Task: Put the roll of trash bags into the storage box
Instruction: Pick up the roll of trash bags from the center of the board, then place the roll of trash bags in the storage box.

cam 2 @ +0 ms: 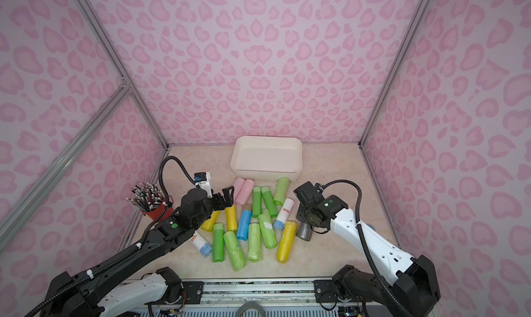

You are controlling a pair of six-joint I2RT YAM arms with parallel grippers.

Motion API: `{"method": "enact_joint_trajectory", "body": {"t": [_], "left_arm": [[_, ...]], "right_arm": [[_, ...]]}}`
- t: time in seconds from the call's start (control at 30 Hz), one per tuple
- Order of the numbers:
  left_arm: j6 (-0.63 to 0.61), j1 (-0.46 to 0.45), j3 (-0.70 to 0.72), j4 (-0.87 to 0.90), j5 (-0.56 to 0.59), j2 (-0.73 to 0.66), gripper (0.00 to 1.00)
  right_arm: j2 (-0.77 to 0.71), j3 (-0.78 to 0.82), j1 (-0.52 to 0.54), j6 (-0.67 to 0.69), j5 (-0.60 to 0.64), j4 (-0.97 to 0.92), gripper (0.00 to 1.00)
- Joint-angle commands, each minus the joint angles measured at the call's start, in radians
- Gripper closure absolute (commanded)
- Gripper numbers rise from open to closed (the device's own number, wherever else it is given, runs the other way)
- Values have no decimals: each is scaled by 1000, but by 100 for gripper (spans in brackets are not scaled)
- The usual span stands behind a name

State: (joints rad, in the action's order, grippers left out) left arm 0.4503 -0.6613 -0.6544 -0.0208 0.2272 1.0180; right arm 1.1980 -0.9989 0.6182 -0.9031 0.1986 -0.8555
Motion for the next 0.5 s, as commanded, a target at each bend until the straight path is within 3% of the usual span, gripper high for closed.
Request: {"method": "enact_joint_trajectory", "body": {"t": [0.0, 0.47], "left_arm": [[2, 0, -20, 49, 19, -28, 0], [38, 2, 63, 90, 72, -218, 0]], "right_arm": [[44, -89, -48, 134, -11, 33, 78], [514, -625, -180, 388, -60, 120, 83]]}}
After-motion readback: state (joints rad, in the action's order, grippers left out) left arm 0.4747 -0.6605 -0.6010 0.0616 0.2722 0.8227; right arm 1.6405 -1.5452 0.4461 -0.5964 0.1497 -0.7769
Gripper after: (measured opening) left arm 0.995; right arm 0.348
